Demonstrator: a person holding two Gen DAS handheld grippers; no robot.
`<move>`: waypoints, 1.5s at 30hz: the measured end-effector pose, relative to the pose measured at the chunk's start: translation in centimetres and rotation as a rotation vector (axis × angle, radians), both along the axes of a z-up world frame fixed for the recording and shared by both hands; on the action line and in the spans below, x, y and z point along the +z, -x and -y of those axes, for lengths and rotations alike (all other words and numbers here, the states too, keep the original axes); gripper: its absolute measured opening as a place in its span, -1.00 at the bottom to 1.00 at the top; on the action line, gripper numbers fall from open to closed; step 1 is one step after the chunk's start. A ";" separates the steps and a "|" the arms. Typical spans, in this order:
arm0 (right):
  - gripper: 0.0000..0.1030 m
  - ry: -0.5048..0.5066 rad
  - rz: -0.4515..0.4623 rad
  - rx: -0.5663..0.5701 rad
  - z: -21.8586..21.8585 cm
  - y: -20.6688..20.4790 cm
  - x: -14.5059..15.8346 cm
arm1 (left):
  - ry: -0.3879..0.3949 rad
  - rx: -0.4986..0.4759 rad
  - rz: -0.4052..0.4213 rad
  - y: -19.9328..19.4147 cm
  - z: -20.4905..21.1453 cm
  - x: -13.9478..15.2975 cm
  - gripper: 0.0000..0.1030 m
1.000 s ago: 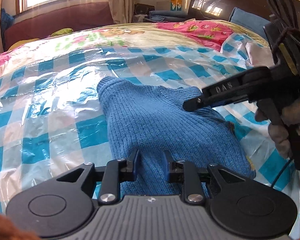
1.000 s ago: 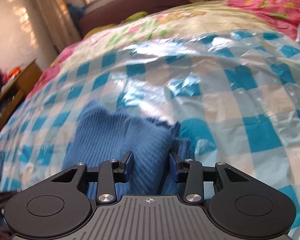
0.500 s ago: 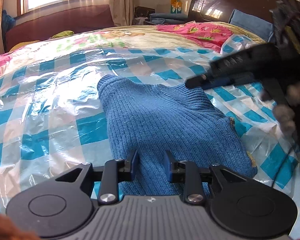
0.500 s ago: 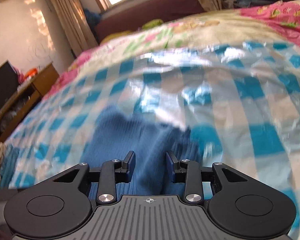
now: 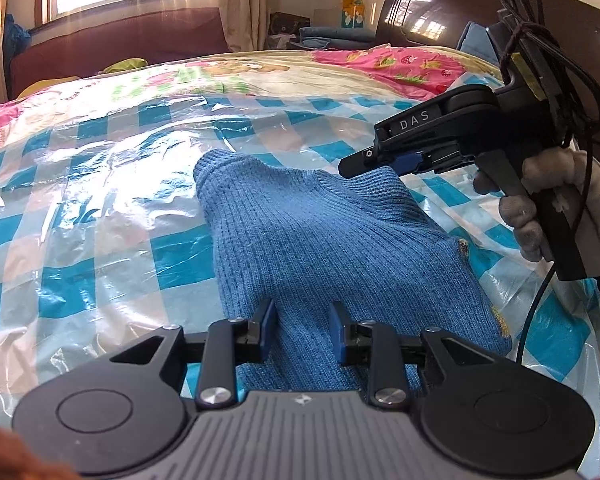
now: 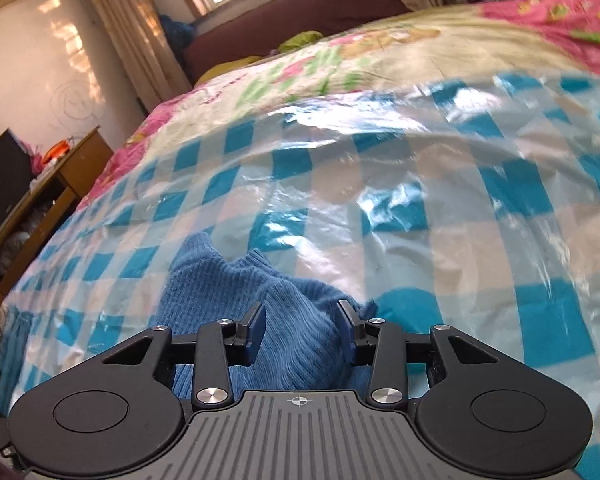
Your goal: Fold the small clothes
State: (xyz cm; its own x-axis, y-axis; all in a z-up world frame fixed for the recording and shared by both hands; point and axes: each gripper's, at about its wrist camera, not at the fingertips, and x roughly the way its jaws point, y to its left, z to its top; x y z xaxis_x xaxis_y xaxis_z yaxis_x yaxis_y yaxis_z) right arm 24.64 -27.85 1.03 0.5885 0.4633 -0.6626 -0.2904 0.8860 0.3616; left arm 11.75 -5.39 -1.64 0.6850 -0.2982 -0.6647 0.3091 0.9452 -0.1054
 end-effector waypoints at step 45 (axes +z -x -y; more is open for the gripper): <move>-0.49 -0.228 -0.050 -0.162 5.6 1.8 0.2 | -0.070 -0.038 0.051 -0.7 2.2 0.3 -0.20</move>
State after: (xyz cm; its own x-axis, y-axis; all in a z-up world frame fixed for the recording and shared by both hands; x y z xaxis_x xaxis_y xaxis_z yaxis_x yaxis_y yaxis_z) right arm 22.89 -33.44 1.25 0.6361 0.5066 -0.5820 -0.1286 0.8133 0.5674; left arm 12.48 -7.62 -1.37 0.7077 -0.2784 -0.6493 0.3480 0.9372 -0.0224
